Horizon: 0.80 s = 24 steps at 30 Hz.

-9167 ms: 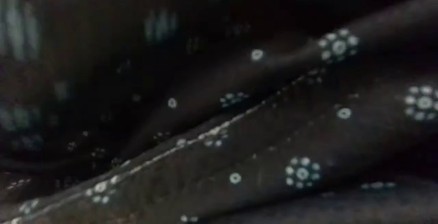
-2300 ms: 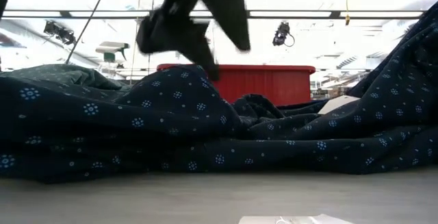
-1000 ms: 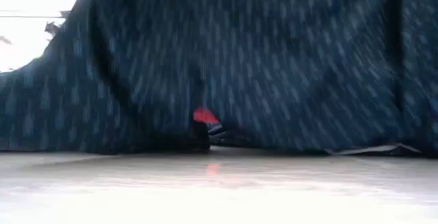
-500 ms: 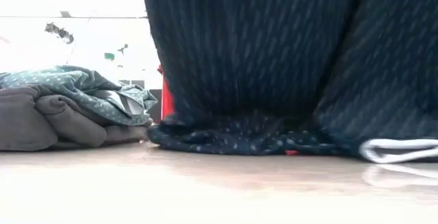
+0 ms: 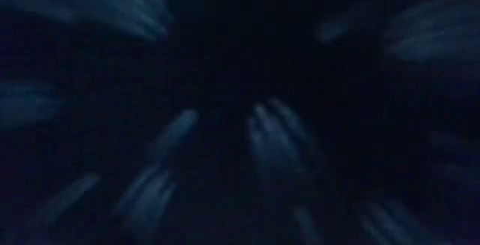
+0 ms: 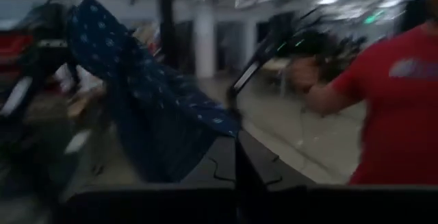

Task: Fold Laundry from Bin
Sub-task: Fold the blue polo shirt on the table

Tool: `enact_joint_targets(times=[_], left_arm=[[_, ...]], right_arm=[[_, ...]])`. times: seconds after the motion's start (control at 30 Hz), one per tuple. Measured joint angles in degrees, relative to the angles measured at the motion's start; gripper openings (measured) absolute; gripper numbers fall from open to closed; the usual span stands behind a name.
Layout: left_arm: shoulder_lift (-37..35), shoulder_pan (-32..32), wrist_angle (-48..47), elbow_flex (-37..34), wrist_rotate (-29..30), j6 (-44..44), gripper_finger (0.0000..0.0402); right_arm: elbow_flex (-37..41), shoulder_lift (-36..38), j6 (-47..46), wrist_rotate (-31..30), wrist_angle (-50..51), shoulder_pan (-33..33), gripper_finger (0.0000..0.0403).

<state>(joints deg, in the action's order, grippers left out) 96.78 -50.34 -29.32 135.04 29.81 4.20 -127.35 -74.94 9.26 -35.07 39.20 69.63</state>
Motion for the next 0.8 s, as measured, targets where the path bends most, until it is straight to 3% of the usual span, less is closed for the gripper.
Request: enact_joint_targets(times=[0.13,0.2,0.27,0.3,0.4,0.53,0.7,0.8], left_arm=[[-0.16,0.52,-17.88,0.0,16.66,-11.77,0.0],[-0.14,2.73,-30.88,-0.3,21.95,-24.48,0.0],[-0.14,6.33,-43.89,-1.89,23.32,-39.6,0.0],[-0.14,8.29,-49.76,-2.94,23.34,-46.29,0.0],[-0.1,15.14,-61.25,-7.46,22.95,-59.98,0.0],[-0.84,25.9,-58.94,-14.86,17.8,-54.59,0.0],[-1.23,39.68,-58.7,-20.05,15.3,-47.04,0.0],[-1.21,48.49,-51.67,-22.35,9.88,-39.17,0.0]], right_arm=[[-0.02,1.33,-17.25,-19.6,21.95,-0.26,0.0002],[0.0,1.7,-31.91,-24.28,37.47,-1.9,0.0002],[0.18,1.85,-47.89,-26.25,51.24,-4.64,0.0002],[1.48,2.45,-52.1,-26.91,50.27,-6.42,0.0003],[8.06,7.17,-44.11,-25.59,42.06,-12.0,0.0002],[14.37,12.37,-51.76,-26.46,50.59,-22.36,0.0002],[26.09,20.74,-50.2,-26.16,48.84,-36.63,0.0002],[32.26,24.83,-52.61,-25.84,49.2,-42.51,0.0002]])
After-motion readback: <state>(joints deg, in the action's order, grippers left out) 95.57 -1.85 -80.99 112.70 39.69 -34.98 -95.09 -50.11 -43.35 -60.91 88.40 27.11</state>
